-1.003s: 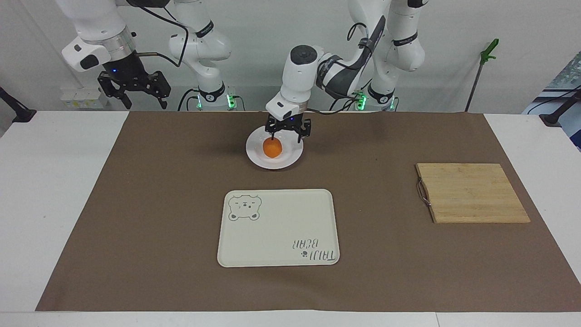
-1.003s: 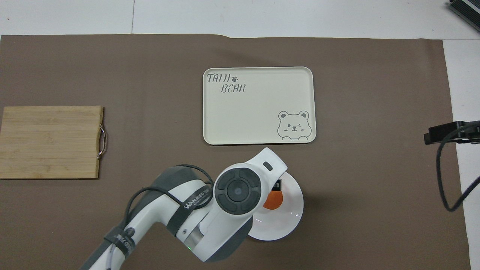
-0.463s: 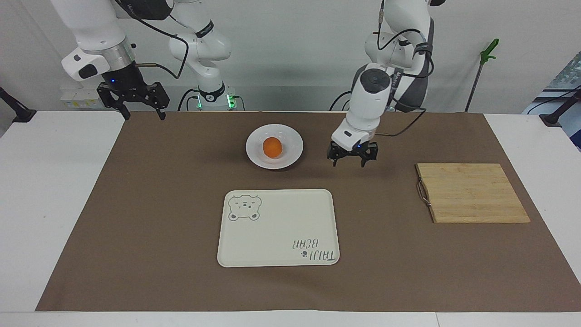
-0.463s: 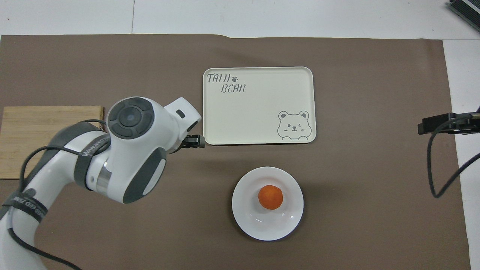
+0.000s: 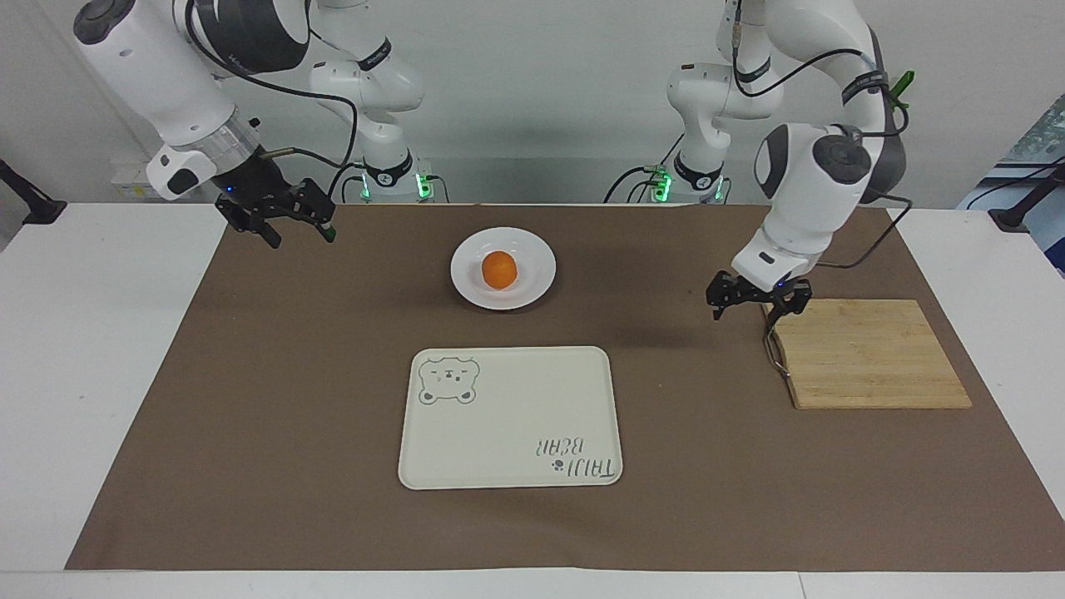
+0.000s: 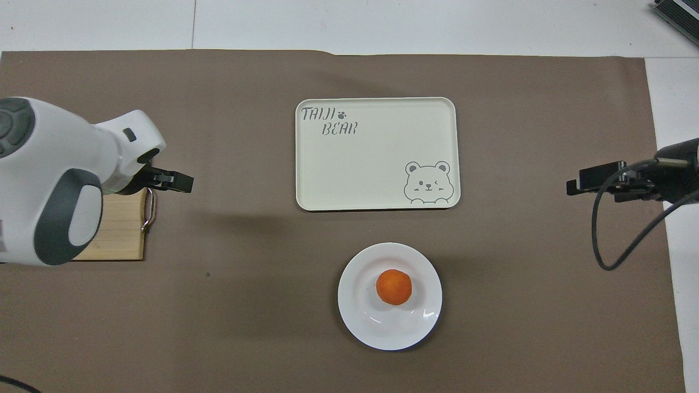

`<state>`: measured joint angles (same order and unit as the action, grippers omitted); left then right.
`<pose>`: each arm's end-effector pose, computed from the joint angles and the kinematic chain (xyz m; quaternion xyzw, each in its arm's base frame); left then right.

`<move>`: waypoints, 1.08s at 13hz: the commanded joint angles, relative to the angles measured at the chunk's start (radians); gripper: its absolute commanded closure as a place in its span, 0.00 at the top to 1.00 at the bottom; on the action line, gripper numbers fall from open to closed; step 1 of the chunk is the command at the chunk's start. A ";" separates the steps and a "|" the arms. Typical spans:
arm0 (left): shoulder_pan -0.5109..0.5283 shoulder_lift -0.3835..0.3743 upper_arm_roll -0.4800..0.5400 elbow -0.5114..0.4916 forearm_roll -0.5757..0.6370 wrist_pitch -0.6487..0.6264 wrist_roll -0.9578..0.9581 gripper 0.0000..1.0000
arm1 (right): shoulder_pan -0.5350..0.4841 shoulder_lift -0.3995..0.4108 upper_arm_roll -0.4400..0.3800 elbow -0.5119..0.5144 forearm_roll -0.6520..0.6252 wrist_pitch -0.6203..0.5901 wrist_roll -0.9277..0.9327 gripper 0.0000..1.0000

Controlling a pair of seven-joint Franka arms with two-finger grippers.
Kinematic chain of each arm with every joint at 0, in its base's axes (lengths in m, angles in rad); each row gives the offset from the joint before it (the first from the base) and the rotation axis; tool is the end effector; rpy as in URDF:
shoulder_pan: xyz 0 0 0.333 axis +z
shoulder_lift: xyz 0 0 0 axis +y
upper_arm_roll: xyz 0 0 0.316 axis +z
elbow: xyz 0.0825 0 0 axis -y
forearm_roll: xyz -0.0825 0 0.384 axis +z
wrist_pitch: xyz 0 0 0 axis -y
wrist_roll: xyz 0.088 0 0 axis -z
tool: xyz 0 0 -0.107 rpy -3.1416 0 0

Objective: Place orange and plate with both arms
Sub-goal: 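Withdraw the left gripper while the right gripper moves toward the plate, then lower the right gripper and grasp the white plate's rim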

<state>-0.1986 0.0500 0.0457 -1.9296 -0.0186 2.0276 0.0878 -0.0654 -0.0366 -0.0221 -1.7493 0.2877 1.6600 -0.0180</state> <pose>0.5694 -0.0892 0.4649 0.9929 -0.1162 0.0238 0.0081 0.5459 -0.0199 0.5717 -0.9881 0.0509 0.0185 0.1440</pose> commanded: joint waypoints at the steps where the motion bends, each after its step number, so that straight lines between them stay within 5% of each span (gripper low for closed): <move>1: 0.050 -0.105 -0.012 -0.006 0.003 -0.052 0.076 1.00 | -0.024 -0.043 0.007 -0.117 0.118 0.020 -0.072 1.00; 4: 0.067 -0.150 -0.006 0.079 0.003 -0.128 0.076 1.00 | -0.022 -0.063 0.007 -0.195 0.198 0.020 -0.115 1.00; 6: 0.070 -0.133 -0.003 0.223 0.003 -0.205 0.076 1.00 | -0.040 -0.072 0.005 -0.260 0.281 0.021 -0.195 1.00; 12: 0.085 0.037 -0.007 0.575 0.003 -0.490 0.076 1.00 | -0.096 -0.114 0.005 -0.470 0.444 0.073 -0.471 1.00; 14: 0.082 0.056 -0.012 0.604 0.003 -0.533 0.075 1.00 | -0.091 -0.132 0.005 -0.528 0.504 0.089 -0.487 1.00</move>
<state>-0.1320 0.0501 0.0479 -1.4163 -0.0188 1.5628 0.1505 -0.1483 -0.1007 -0.0244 -2.1842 0.7314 1.7126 -0.4652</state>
